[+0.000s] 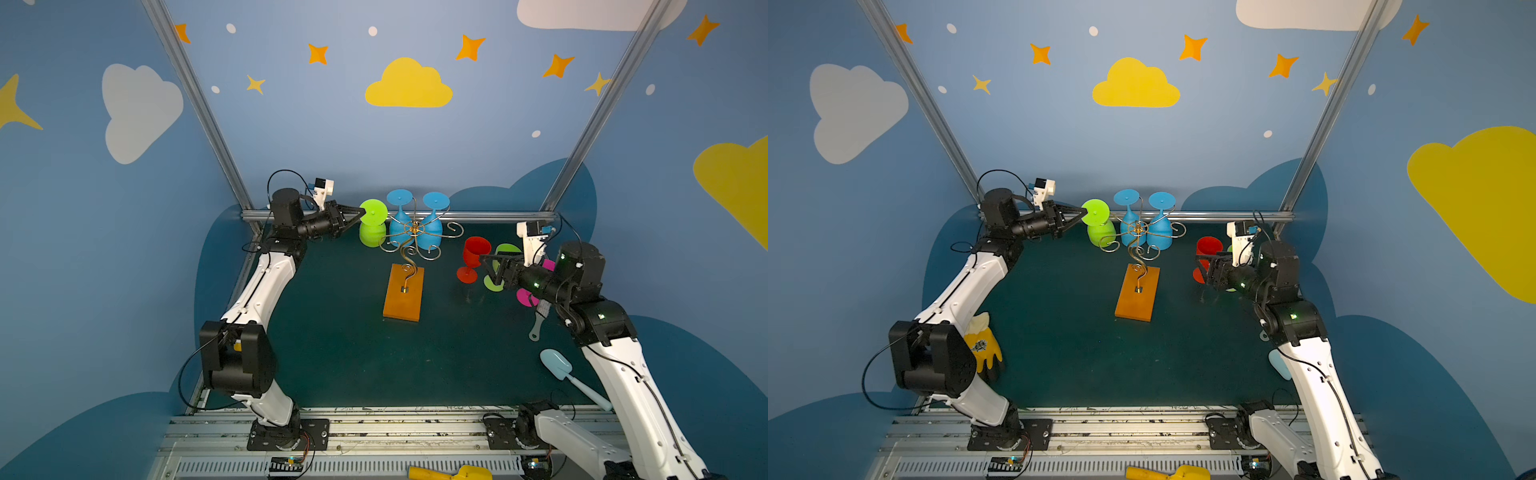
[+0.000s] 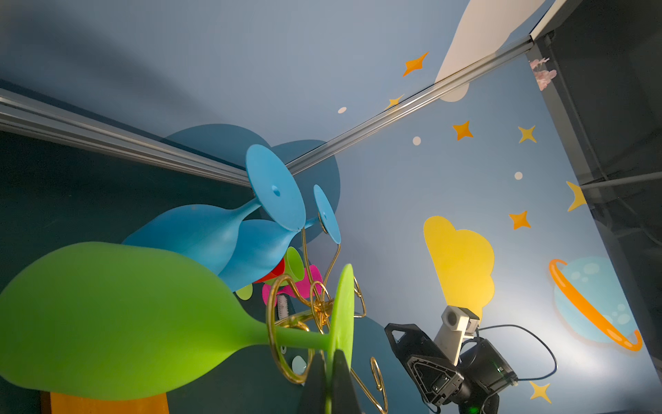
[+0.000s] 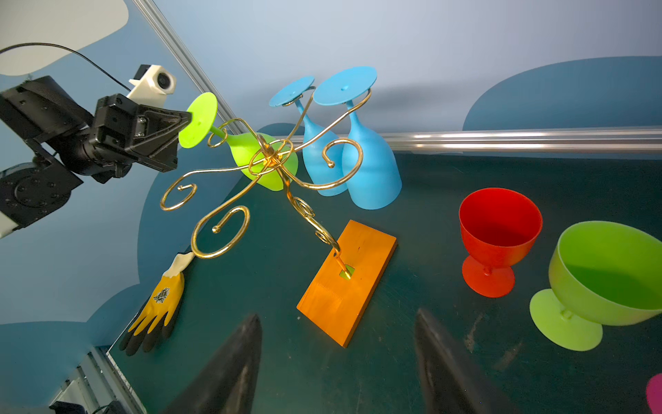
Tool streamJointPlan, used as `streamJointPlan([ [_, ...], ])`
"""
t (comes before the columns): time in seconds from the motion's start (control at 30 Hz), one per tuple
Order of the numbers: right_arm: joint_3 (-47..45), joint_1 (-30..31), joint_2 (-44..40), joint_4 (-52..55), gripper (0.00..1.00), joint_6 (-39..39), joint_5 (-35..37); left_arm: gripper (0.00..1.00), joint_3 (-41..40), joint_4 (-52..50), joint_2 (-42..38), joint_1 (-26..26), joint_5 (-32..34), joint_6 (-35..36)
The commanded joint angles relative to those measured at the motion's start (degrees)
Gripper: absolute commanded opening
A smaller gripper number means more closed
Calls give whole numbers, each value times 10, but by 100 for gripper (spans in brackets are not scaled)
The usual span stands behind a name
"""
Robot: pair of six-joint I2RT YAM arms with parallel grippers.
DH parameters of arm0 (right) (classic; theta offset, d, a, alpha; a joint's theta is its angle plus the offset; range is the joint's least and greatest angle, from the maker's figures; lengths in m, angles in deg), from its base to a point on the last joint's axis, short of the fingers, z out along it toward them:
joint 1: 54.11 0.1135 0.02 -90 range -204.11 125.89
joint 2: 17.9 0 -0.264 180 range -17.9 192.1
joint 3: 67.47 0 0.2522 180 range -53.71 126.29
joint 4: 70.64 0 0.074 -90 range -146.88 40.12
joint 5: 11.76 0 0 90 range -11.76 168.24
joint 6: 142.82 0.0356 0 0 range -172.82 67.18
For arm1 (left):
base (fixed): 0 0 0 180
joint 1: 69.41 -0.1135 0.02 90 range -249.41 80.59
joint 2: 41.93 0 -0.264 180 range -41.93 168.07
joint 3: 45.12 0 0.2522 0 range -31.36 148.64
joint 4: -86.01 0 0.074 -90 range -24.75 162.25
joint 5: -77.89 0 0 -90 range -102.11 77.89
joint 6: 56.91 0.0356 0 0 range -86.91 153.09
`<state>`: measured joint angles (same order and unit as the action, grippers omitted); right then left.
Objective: Take the wine glass off the wine glass rack
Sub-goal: Pick up the wine glass from the wine glass rack.
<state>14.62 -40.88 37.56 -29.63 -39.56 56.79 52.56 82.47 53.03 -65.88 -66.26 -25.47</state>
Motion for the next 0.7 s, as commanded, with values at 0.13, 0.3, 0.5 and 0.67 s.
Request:
streamJointPlan([
  [0.13,11,4,-11,-1,67,2,4,3,36,30,24,7,14,-9],
  [0.3,13,4,-11,-1,67,1,5,3,56,31,40,18,13,-11],
  [0.5,13,4,-9,-1,67,-1,6,3,66,31,48,28,6,-15],
  [0.67,12,4,-9,-3,67,-1,6,3,57,21,42,32,-12,-11],
])
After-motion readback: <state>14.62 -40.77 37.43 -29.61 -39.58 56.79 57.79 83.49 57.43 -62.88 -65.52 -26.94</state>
